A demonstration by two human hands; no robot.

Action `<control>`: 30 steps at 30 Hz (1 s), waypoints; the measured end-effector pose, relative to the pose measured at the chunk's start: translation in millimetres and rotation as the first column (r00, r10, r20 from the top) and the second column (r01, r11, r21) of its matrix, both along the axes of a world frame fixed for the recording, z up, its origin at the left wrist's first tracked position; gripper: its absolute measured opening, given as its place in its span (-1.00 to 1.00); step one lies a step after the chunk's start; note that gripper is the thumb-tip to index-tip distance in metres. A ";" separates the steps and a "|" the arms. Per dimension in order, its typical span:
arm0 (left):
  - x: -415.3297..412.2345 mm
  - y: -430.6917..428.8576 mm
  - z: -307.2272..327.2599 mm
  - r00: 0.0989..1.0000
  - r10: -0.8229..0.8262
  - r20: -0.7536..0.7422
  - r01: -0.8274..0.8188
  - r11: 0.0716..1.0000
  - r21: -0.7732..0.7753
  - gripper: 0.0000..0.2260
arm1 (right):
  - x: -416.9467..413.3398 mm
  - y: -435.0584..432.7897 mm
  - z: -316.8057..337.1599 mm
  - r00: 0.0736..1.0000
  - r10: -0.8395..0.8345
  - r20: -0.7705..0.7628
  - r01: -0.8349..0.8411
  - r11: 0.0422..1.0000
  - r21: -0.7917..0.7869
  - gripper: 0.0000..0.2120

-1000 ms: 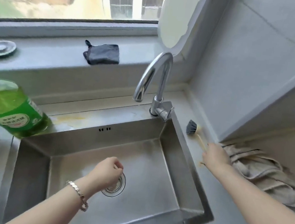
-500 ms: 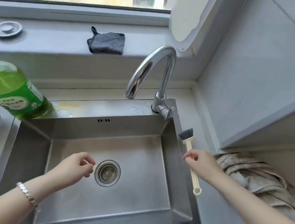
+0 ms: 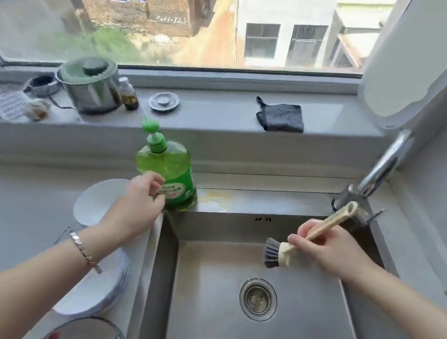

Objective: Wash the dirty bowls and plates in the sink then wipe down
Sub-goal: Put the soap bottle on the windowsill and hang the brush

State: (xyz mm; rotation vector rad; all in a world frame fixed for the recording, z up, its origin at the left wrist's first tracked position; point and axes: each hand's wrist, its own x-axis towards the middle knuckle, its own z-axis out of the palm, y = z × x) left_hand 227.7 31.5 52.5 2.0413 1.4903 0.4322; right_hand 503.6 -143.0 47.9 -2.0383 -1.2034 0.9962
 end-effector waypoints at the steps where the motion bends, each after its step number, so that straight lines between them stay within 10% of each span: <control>1: -5.7 13.4 6.6 0.999 0.023 0.038 -0.025 0.998 0.055 -0.71 | -10.7 11.7 3.2 0.996 0.012 0.083 -0.014 1.000 0.019 -0.78; 7: -7.1 84.2 31.7 0.992 0.068 0.109 -0.078 0.993 0.092 -0.37 | -48.2 64.1 13.5 0.956 -0.016 0.294 -0.007 0.997 0.078 -0.85; 13: 26.8 126.1 32.9 0.994 0.109 -0.018 -0.109 0.994 -0.030 -0.65 | -55.9 84.1 28.7 0.930 -0.031 0.366 0.021 0.999 0.031 -0.86; 25: 43.0 113.7 85.8 0.978 -0.126 0.166 0.085 0.969 0.231 -0.73 | -26.0 109.0 50.6 0.940 -0.030 0.339 0.007 0.998 0.067 -0.92; 30: 90.4 148.9 155.8 0.913 0.003 0.407 -0.056 0.991 0.119 -0.77 | -5.5 128.0 68.4 0.941 -0.028 0.336 -0.002 0.996 0.090 -0.94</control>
